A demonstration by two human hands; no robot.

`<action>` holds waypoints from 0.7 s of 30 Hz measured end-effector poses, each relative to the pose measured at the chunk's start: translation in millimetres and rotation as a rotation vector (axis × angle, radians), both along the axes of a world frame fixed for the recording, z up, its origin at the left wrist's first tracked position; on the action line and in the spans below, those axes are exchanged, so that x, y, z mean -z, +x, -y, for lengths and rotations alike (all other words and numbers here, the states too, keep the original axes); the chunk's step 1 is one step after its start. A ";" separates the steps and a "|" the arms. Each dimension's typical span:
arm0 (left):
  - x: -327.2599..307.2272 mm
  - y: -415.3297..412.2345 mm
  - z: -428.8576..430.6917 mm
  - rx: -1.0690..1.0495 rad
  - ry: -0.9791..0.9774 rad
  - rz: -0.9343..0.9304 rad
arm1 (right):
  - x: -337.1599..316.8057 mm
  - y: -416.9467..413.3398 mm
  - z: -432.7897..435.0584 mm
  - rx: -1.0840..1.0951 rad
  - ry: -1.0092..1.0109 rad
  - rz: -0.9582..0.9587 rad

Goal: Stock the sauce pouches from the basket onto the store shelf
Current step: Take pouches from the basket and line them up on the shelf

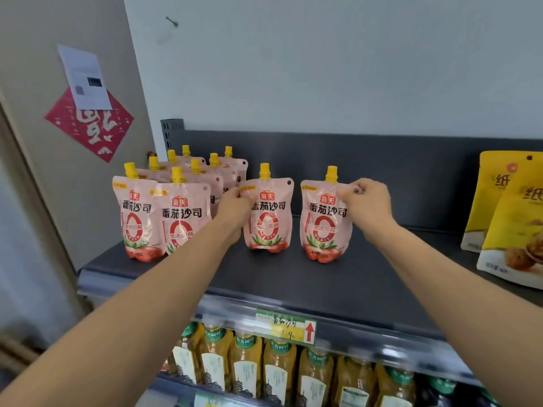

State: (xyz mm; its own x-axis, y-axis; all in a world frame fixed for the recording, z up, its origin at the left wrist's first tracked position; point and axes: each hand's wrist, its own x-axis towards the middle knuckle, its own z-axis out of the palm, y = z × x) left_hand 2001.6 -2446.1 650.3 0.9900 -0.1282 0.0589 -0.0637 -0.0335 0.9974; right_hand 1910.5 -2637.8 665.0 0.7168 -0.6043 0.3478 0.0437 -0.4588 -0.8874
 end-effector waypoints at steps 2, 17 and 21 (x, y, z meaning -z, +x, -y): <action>4.4 -0.7 -3.5 0.037 0.025 -0.037 | 4.2 2.2 4.5 -0.005 0.048 0.017; 26.0 22.5 17.2 0.032 0.143 -0.072 | 28.2 15.6 8.5 -0.217 0.318 -0.238; 25.4 40.5 29.6 0.014 0.155 -0.073 | 29.8 35.1 15.1 -0.200 0.317 -0.213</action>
State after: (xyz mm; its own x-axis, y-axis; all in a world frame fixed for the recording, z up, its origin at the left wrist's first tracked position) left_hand 2042.1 -2475.7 624.9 0.9889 -0.1444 -0.0352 0.0077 -0.1868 0.9824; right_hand 1945.5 -2652.9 635.2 0.8662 -0.4996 -0.0018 -0.0959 -0.1628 -0.9820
